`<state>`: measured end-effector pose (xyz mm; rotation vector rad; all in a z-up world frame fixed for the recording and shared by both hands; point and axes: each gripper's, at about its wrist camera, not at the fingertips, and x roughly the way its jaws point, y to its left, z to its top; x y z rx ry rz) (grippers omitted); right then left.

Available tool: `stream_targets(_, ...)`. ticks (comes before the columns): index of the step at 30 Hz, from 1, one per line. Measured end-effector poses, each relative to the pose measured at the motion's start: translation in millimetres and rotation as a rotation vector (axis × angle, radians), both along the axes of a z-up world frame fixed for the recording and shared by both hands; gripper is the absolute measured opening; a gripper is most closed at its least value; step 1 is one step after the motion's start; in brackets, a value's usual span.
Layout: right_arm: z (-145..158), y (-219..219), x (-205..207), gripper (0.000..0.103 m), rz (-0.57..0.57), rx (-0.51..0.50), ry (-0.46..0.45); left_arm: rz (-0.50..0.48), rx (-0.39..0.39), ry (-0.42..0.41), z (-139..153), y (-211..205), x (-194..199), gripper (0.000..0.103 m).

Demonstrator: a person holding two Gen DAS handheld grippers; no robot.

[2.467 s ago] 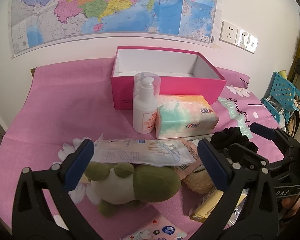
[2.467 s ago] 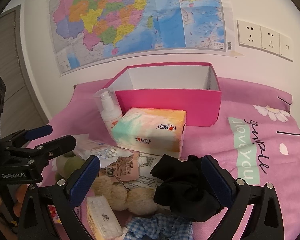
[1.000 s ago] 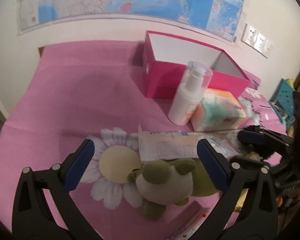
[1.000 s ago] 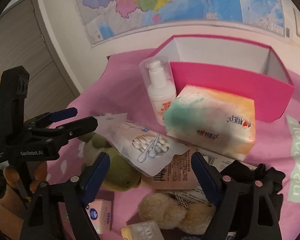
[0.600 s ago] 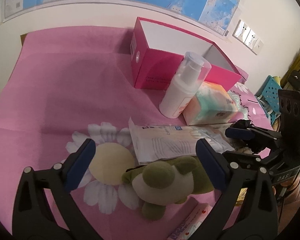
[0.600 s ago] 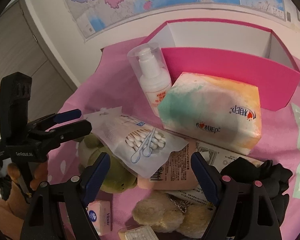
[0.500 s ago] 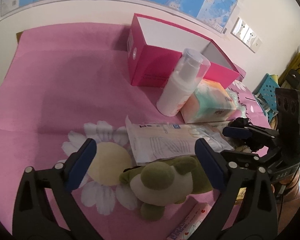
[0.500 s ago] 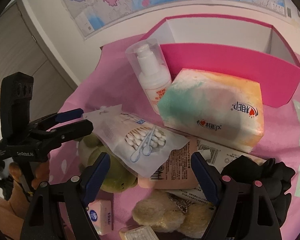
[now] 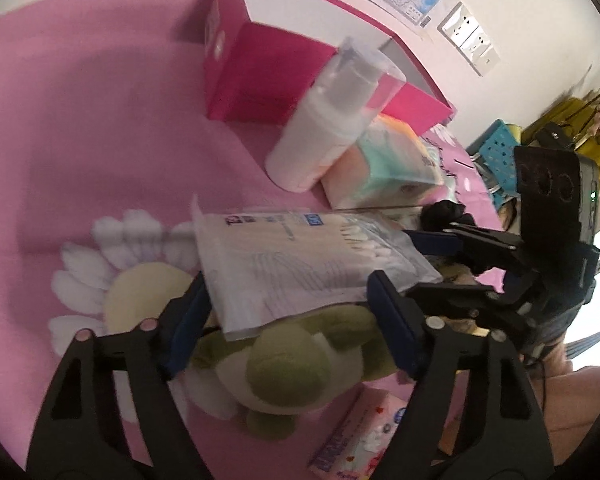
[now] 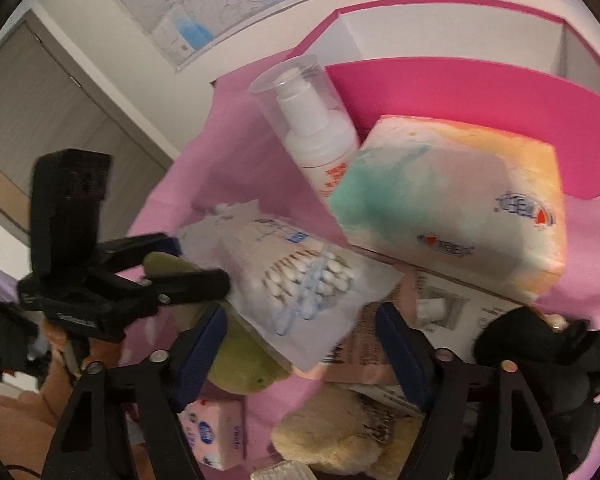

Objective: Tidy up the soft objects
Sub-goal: 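Reach the right gripper to the cotton swab bag and grasp it, then lift the cotton swab bag and release it into the pink box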

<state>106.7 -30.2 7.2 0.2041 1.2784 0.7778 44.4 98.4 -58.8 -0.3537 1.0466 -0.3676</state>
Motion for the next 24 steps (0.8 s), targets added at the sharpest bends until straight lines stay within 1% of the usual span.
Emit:
stream_targets(1,-1.3,-0.3,1.1,0.066,-0.008,0.009,0.005,-0.007,-0.009,0.007,-0.7,-1.2,0.4,0.077)
stream_targets(2,-2.9,-1.0,2.1,0.061,-0.017,0.011,0.009,-0.01,-0.01,0.007,-0.4,-2.8,0.2,0.076)
stream_targets(3,-4.1,-2.4,3.3,0.061,-0.02,0.022,0.016,-0.013,-0.014,0.007,-0.2,-3.3,0.0,0.076)
stream_targets(4,-3.9,-3.2,4.3,0.056,-0.025,0.026,0.017,-0.019,-0.026,0.011,-0.5,-3.4,-0.5,0.076)
stream_targets(5,-4.7,-3.5,4.6,0.049,-0.03,0.018,0.015,-0.022,-0.033,0.013,-0.3,-3.1,-0.5,0.074)
stream_targets(6,-5.2,-4.2,5.4,0.047,-0.035,0.02,0.016,-0.027,-0.037,0.01,0.2,-4.0,-1.5,0.071)
stream_targets(8,-7.8,-7.3,7.1,0.037,-0.054,0.037,0.026,-0.036,-0.038,0.006,1.8,-5.9,-2.5,0.068)
stream_targets(11,-10.4,-9.8,5.5,0.025,-0.059,0.059,0.014,-0.047,-0.017,-0.01,6.1,-9.5,-6.3,0.064)
stream_targets(13,-11.4,-9.6,2.9,0.021,-0.065,0.063,-0.001,-0.05,0.001,-0.023,8.5,-12.2,-8.5,0.064)
stream_targets(15,-10.9,-8.2,1.2,0.018,-0.063,0.069,-0.02,-0.031,0.01,-0.032,10.2,-9.0,-10.0,0.065)
stream_targets(18,-7.1,-9.9,-2.5,0.015,-0.067,0.077,-0.042,0.022,-0.022,-0.006,5.1,5.3,-5.8,0.07)
stream_targets(19,-3.7,-11.3,-3.0,0.014,-0.065,0.077,-0.048,0.032,-0.034,0.0,2.8,10.4,-5.4,0.071)
stream_targets(21,1.4,-12.6,-6.1,0.013,-0.064,0.07,-0.076,0.027,-0.059,0.002,1.0,13.3,-3.4,0.071)
stream_targets(24,12.6,-15.7,-12.5,0.013,-0.053,0.042,-0.133,0.008,-0.035,-0.016,2.3,11.1,-1.1,0.071)
